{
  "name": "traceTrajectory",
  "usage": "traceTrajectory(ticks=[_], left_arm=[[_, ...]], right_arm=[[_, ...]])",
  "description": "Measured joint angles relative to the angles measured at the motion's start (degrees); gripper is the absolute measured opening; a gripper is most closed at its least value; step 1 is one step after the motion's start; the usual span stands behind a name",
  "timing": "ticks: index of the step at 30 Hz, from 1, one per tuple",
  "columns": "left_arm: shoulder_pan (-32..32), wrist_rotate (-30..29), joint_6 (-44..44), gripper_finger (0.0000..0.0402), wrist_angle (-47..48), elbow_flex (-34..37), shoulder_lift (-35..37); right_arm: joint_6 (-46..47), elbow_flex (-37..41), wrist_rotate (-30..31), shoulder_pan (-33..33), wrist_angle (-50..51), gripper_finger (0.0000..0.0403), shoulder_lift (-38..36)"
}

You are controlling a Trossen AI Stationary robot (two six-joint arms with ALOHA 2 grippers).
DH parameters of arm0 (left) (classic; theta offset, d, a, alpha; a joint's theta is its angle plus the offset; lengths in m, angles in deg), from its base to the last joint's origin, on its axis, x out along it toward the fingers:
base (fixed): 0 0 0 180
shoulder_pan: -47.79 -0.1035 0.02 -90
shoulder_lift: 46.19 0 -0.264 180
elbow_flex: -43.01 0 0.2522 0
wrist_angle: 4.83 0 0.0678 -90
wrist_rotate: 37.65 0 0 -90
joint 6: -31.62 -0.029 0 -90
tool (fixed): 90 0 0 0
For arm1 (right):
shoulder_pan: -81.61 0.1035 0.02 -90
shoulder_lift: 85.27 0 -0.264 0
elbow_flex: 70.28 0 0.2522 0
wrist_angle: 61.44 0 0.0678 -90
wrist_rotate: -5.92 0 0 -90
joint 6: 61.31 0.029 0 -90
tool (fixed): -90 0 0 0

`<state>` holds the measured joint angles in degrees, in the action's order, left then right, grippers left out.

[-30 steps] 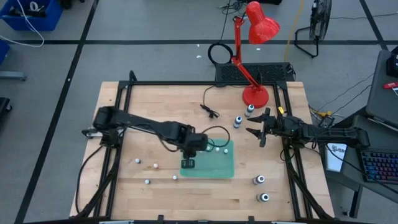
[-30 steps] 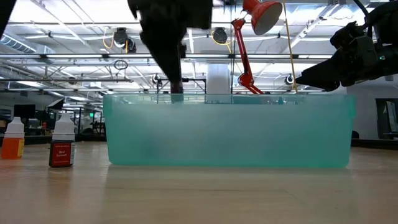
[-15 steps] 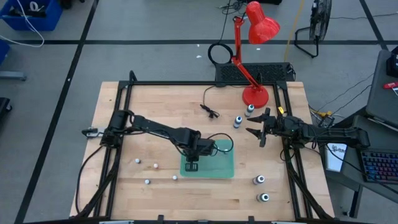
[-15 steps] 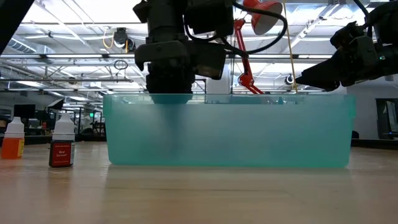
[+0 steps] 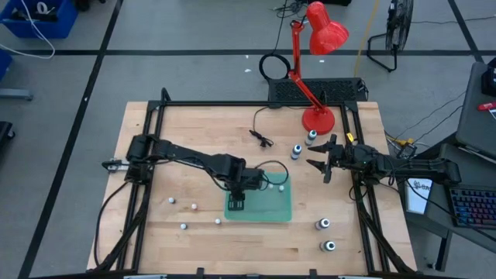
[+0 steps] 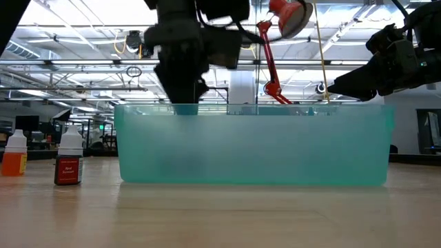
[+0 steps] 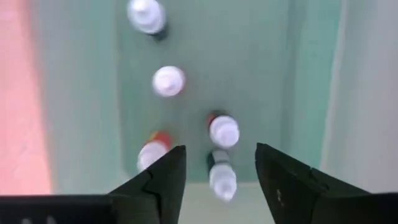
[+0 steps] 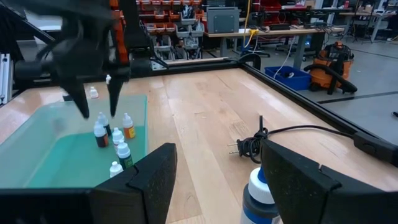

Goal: Pick & Place food coloring
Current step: Put the small purple food coloring bottle into the light blue bin

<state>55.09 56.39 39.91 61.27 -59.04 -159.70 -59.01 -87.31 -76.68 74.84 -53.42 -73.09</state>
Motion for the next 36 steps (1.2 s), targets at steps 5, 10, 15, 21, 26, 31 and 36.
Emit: traceTrajectory(ticks=[5,10,15,21,26,31,36], left_arm=[[0.00,-1.11,9.75,0.0212,10.36,-0.14,5.81],[3.47,-9.92,27.24,0.0213,26.46,-0.02,10.19],[7.74,-15.04,41.87,0.0213,25.81,4.56,16.34],[10.46,-13.67,58.01,0.0214,22.00,18.60,27.56],[13.10,-8.31,71.57,0.0214,17.40,31.37,36.51],[17.02,-6.93,81.61,0.0214,10.10,39.42,40.64],[19.91,-4.29,88.42,0.0214,9.49,42.08,40.69]], right_arm=[[0.01,0.00,0.00,0.00,0.00,0.0222,-0.01],[0.00,0.01,0.00,0.00,0.00,0.0222,-0.02],[0.01,0.00,0.00,0.00,0.01,0.0222,0.00],[0.02,0.02,0.00,0.00,0.00,0.0222,-0.02],[0.01,0.01,0.00,0.00,0.00,0.0222,-0.02],[0.01,0.01,0.00,0.00,0.00,0.0222,-0.02],[0.00,0.02,0.00,0.00,0.00,0.0222,0.00]])
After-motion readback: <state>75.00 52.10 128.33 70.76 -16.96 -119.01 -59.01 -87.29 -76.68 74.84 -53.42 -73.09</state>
